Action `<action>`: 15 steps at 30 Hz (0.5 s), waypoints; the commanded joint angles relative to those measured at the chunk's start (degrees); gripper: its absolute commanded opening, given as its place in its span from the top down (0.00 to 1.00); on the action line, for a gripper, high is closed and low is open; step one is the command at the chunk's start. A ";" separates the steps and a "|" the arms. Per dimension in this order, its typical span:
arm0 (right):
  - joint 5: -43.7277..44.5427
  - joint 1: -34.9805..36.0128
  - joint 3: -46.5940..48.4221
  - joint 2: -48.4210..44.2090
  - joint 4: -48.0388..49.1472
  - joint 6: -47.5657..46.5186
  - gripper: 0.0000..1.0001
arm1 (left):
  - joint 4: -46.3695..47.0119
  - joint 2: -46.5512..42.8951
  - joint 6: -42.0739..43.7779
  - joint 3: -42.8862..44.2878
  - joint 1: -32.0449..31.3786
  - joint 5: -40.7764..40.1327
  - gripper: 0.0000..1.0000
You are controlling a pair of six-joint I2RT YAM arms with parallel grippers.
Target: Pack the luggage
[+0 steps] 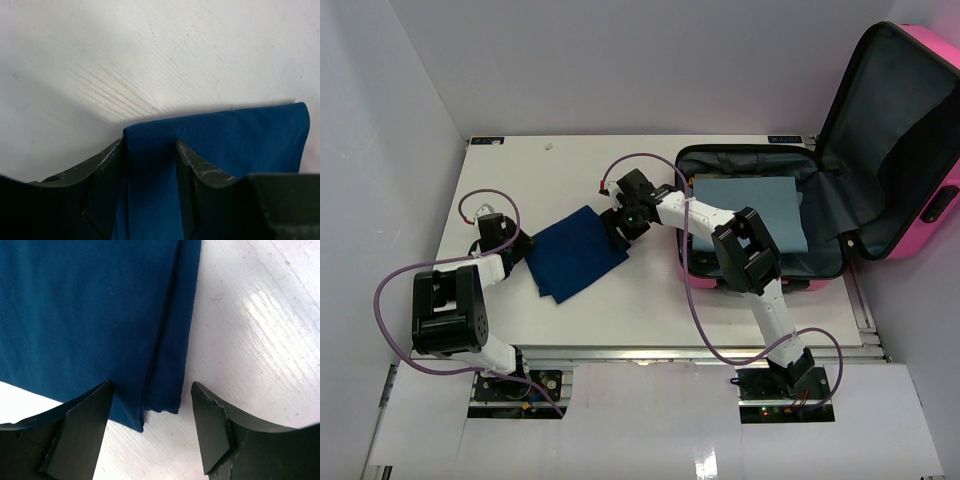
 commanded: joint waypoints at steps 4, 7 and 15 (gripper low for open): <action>-1.19 1.54 -1.74 1.57 0.94 0.90 0.34 | -1.57 0.84 0.25 -2.39 -0.08 4.55 0.65; -1.69 1.91 -2.28 1.30 1.19 1.16 0.37 | -1.04 1.10 -0.10 -2.42 -0.08 5.14 0.81; 1.66 2.64 -4.59 0.23 1.37 1.78 0.63 | 0.82 0.67 -2.54 -2.61 -0.01 7.55 1.00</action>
